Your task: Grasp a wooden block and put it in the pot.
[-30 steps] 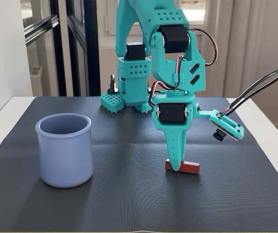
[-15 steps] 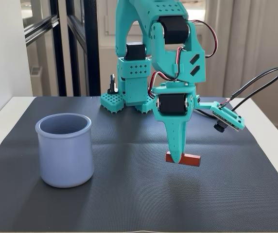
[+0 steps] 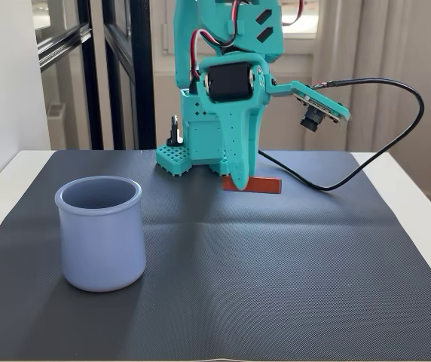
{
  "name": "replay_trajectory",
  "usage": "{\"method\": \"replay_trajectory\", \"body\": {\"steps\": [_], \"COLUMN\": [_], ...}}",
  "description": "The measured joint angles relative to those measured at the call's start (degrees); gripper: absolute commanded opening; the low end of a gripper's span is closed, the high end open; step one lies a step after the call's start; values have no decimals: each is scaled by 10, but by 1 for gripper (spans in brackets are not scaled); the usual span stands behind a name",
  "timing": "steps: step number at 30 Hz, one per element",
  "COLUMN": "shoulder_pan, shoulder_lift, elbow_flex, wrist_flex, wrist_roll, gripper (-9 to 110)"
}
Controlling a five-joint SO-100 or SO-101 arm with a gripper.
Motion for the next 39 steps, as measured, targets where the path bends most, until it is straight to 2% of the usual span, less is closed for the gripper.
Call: {"method": "replay_trajectory", "body": {"steps": [20,39], "shoulder_pan": [237,247], "shoulder_lift": [53,54], "elbow_flex": [2,47], "wrist_flex": [4,-54], "wrist_roll": [-122,-132], "gripper": [5,5]}}
